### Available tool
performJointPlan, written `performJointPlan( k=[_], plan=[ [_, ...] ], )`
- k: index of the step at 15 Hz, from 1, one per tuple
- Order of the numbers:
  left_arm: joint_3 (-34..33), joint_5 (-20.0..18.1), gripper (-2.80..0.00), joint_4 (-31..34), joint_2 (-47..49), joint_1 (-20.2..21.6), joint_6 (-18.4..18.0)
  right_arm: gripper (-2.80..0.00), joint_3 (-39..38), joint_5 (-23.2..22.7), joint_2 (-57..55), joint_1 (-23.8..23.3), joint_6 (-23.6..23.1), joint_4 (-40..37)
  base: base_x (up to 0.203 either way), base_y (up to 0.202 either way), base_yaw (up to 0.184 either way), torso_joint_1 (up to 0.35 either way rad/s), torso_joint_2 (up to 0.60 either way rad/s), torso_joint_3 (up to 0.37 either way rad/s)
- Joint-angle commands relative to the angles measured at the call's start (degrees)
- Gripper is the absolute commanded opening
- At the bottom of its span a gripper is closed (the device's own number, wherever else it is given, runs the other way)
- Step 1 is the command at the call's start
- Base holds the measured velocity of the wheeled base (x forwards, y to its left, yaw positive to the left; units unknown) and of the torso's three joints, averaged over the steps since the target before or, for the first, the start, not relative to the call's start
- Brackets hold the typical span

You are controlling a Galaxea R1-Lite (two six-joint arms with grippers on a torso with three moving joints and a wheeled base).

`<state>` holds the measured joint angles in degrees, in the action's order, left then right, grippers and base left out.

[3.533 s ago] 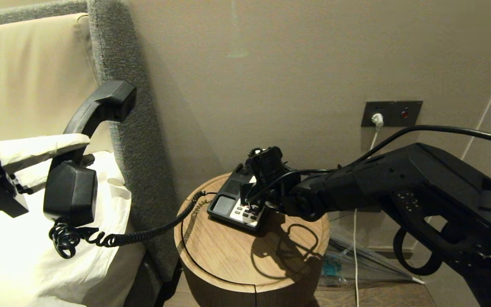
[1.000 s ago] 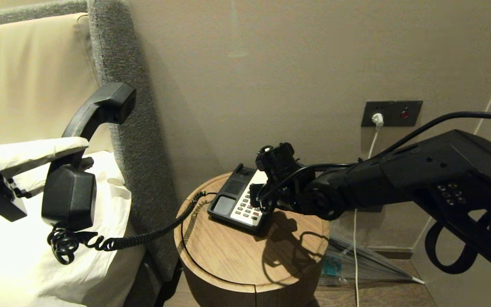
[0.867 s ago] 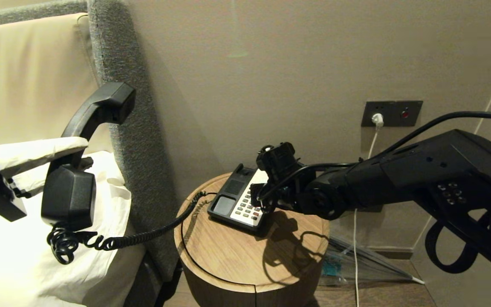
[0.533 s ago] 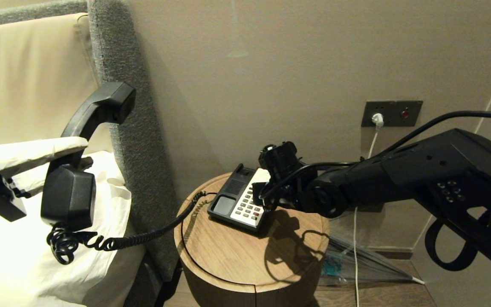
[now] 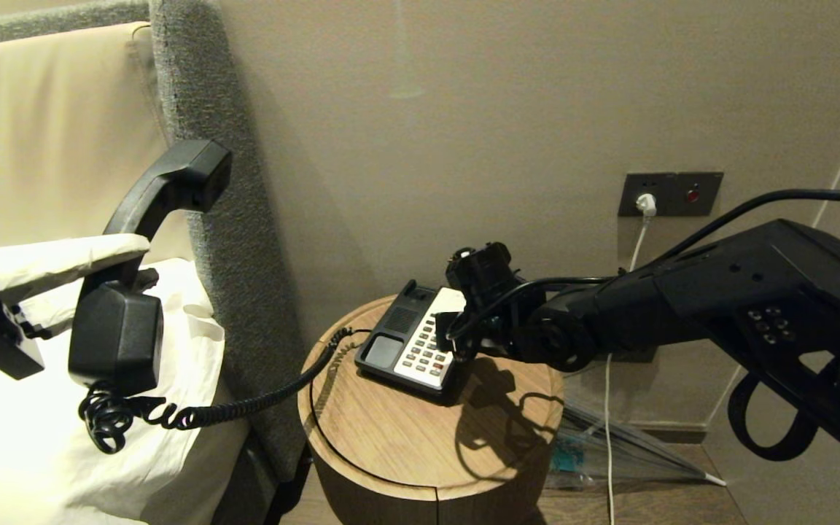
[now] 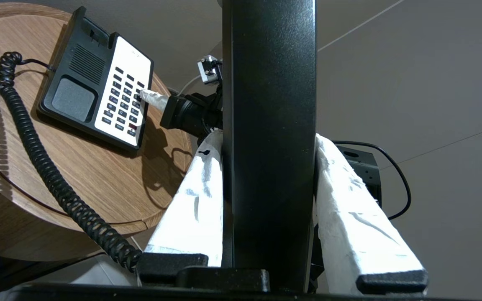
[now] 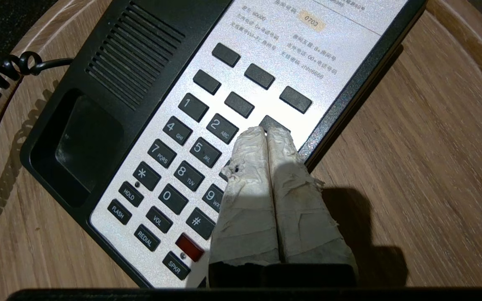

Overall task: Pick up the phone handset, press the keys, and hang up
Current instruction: Dial the number

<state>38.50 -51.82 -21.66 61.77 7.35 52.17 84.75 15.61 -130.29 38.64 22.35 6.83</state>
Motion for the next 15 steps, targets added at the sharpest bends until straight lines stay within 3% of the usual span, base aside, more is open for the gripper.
performJointPlan(
  k=[1,15],
  plan=[
    [0.00,-0.30,-2.80,-0.13,0.02,0.03,0.30,-2.80,-0.98,-0.25,0.69,0.03,0.15,0.06,0.000,0.000,0.000,0.000,0.00,0.000],
    [0.00,-0.30,-2.80,-0.13,0.10,0.03,0.30,-2.80,-2.31,-0.14,-0.75,0.12,-0.11,0.29,0.000,0.000,0.000,0.000,0.00,0.000]
  ],
)
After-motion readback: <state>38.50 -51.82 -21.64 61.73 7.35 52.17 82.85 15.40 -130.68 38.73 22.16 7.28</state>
